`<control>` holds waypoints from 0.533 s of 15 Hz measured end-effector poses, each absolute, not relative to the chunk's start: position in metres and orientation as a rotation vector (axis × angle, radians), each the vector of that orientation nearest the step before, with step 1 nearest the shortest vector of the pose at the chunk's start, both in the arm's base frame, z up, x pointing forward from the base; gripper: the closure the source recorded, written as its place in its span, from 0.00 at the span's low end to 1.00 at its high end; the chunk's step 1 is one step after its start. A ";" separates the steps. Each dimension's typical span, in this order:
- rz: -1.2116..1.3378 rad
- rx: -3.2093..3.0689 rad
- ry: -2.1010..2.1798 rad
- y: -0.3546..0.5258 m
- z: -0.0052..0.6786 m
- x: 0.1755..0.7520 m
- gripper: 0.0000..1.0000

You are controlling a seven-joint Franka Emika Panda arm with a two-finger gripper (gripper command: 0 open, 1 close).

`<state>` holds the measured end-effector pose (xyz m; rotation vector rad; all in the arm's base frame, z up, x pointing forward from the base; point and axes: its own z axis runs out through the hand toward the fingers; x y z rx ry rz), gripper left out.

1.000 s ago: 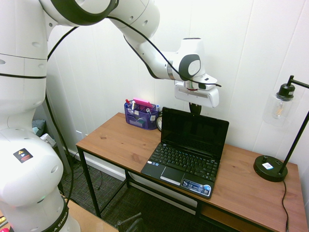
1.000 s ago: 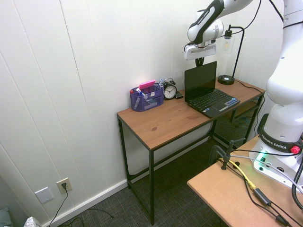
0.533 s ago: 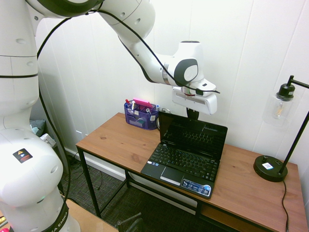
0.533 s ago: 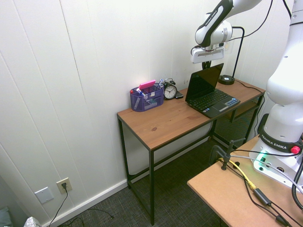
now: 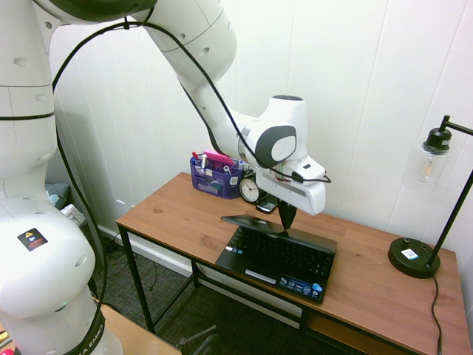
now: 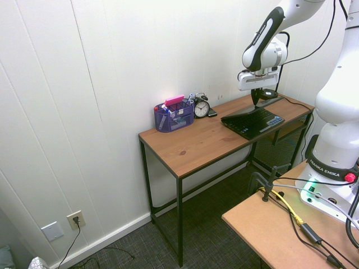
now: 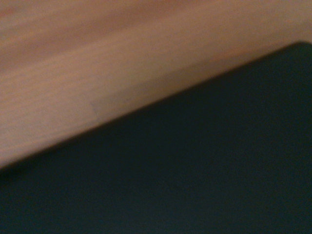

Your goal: Close the laptop lid

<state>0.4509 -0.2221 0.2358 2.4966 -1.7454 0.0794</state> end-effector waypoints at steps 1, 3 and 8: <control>0.055 2.493 -1.743 -0.222 0.227 0.445 1.00; 0.012 2.488 -1.747 -0.222 0.210 0.439 1.00; 0.021 2.493 -1.752 -0.226 0.200 0.437 1.00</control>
